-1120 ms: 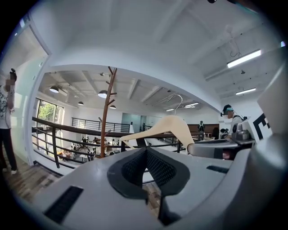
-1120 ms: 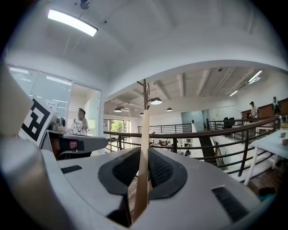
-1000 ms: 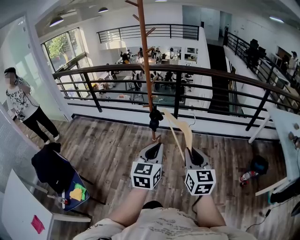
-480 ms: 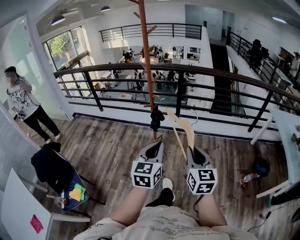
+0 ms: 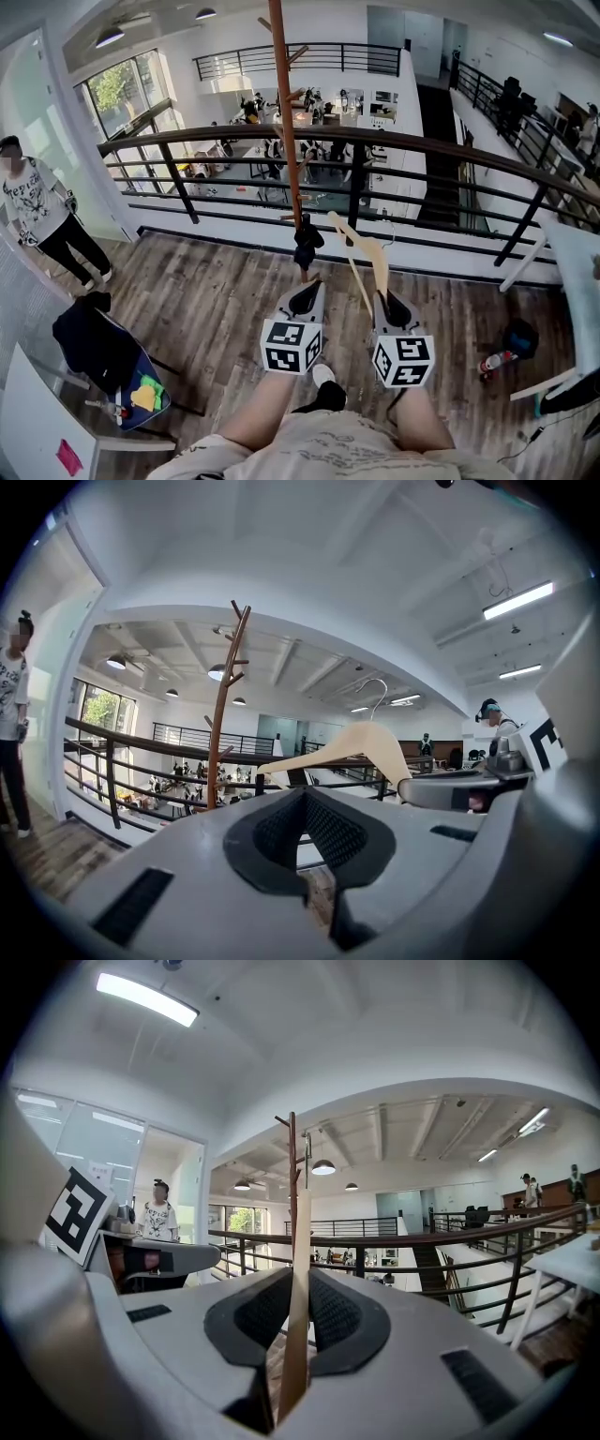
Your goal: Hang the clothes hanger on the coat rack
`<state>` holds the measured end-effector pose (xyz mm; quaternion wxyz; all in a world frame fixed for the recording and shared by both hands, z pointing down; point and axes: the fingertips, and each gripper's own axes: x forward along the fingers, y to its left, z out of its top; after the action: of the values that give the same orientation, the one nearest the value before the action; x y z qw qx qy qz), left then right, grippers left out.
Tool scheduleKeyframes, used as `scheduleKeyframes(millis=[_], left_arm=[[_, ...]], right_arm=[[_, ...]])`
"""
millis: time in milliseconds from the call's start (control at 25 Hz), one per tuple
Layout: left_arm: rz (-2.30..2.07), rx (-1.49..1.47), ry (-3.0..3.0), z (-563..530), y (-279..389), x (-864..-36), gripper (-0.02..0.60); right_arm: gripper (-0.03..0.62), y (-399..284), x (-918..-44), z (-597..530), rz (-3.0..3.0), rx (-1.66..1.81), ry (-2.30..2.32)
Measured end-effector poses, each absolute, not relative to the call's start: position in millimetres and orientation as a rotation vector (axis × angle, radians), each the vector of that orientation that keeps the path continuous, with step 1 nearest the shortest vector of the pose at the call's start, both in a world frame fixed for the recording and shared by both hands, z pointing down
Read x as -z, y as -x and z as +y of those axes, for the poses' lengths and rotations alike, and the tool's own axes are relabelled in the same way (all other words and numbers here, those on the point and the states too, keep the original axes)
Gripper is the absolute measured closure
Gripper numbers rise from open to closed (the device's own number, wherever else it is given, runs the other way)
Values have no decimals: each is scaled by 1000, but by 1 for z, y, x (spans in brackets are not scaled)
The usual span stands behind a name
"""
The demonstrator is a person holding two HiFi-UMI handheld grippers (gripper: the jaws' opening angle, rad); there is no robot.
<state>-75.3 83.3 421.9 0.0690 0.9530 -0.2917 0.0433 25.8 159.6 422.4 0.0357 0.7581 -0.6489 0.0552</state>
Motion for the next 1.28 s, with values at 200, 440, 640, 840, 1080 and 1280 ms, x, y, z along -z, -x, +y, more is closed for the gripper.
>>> scheduleKeyframes(millis=[200,440,640,840,1080,1280], left_arm=[[-864,-138,-2869,54,51,-427,578],[-849,-151,-2872,13,19,-429,578],[-859,-157,-2868,-21,-2,-427,577],[-888,-168,-2848,-59,-12,-436,578],[-918,-151,-2831,-111,-23,-424,578],[-940,-124,-2830,-145,-33,-417,578]], right_arm=[[543,-49,-427,133,-1978,-175,-2335],[543,-78,-431,94,-1965,-190,-2338],[543,-102,-431,60,-1966,-198,-2340],[543,-117,-437,21,-1979,-209,-2325],[543,-130,-428,-33,-1992,-199,-2293],[543,-145,-424,-69,-1991,-179,-2285]])
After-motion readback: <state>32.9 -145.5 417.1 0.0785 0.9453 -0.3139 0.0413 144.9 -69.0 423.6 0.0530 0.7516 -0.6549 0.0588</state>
